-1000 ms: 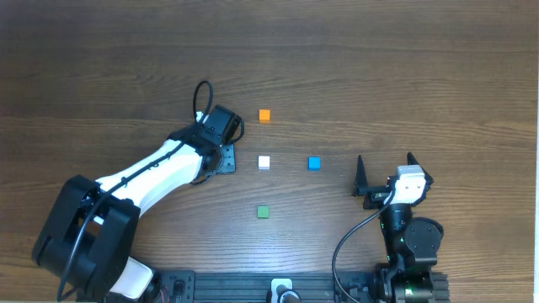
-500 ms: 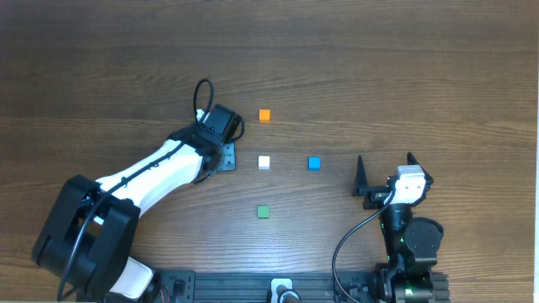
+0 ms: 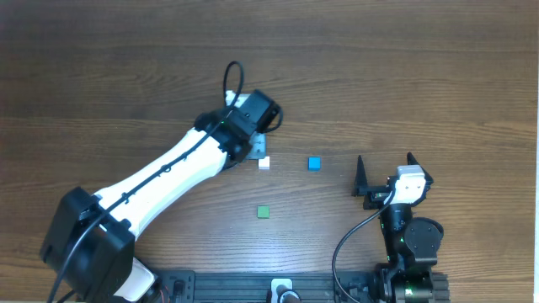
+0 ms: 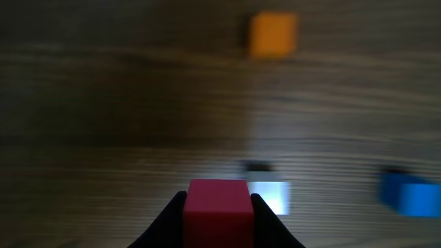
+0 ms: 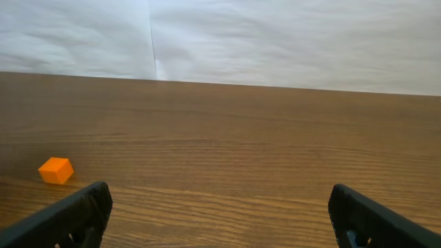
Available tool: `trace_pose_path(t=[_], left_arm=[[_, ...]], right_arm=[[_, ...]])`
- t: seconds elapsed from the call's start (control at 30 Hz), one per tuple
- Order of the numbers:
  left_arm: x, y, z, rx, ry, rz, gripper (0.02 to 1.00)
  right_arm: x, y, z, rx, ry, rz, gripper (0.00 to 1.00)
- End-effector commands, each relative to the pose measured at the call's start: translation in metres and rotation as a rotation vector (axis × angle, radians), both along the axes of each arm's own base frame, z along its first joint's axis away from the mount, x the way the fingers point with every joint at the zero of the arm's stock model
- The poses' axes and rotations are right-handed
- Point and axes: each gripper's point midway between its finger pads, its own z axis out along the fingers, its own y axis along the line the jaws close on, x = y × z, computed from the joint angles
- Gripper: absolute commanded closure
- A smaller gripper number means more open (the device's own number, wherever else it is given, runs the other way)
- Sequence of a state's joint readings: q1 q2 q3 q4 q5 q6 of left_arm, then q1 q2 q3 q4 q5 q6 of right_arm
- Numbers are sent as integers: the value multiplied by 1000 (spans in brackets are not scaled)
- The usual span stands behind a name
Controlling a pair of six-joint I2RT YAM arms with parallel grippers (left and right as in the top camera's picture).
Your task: Stack Cubes
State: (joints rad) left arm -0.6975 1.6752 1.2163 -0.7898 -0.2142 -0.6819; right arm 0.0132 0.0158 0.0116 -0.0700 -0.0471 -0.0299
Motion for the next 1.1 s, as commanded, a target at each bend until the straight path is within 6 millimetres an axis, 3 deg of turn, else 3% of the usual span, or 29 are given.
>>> trace_pose_path(t=[0.03,0.13,0.3,0.87,1.1], left_arm=[[1,-26,3,-20,-16,26,915],[-5,-42,-15,-8,24,17,915],[-13,-46,-30,-3,74,24,915],[-21,-43,-53,41,131,44,921],[-19,-46,-54,30,124,45,921]], right_arm=[[0,0,-1,-1,-2,5,9],[0,0,-1,-1,-2,5,9],[0,0,-1,-1,-2,5,7],[0,0,-1,-1,-2,5,9],[0,0,-1,-1,-2,5,9]])
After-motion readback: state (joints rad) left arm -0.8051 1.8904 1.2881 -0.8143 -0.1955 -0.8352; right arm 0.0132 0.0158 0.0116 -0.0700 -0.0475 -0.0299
